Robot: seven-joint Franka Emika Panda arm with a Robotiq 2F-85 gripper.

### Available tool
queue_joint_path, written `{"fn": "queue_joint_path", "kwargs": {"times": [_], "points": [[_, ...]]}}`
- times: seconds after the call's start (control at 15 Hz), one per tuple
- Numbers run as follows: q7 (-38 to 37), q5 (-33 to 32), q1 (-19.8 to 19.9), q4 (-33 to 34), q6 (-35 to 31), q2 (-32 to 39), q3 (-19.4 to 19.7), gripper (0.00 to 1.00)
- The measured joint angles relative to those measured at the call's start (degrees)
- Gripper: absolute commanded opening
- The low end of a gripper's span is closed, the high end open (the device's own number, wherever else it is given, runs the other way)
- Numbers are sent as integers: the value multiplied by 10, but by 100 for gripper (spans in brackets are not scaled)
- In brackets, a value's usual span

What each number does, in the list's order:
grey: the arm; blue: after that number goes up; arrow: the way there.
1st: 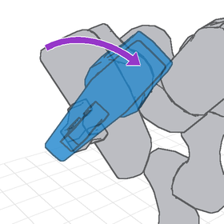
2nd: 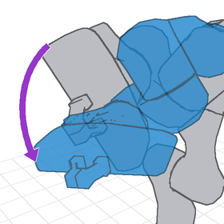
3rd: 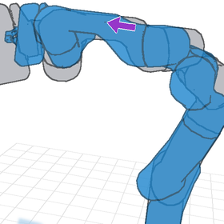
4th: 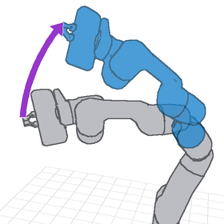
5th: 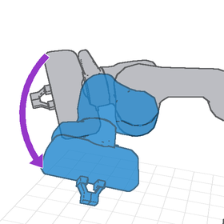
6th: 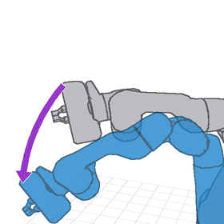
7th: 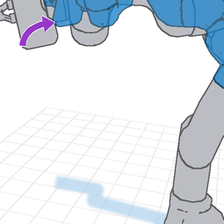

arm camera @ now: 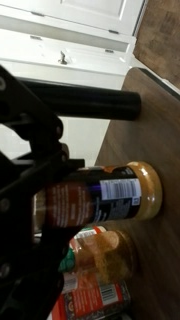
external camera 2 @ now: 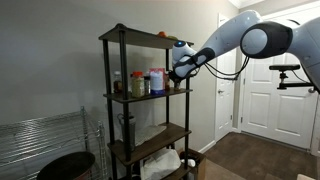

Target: Move the black bottle to the left

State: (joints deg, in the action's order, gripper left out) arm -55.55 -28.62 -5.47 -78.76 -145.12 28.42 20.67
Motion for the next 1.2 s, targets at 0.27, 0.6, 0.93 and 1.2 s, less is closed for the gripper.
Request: {"fn": "queue_joint_path", "kwargs": {"times": [0.27,0.6,0.93,1.2], "points": [[0,-1,-4,-3,0,-2,0,27],[0,-43,-32,-45,1,-35,1,27],[0,-106,-38,-92,9,-88,-7,27],[2,-127,-30,-137,19,-138,-28,27]]}}
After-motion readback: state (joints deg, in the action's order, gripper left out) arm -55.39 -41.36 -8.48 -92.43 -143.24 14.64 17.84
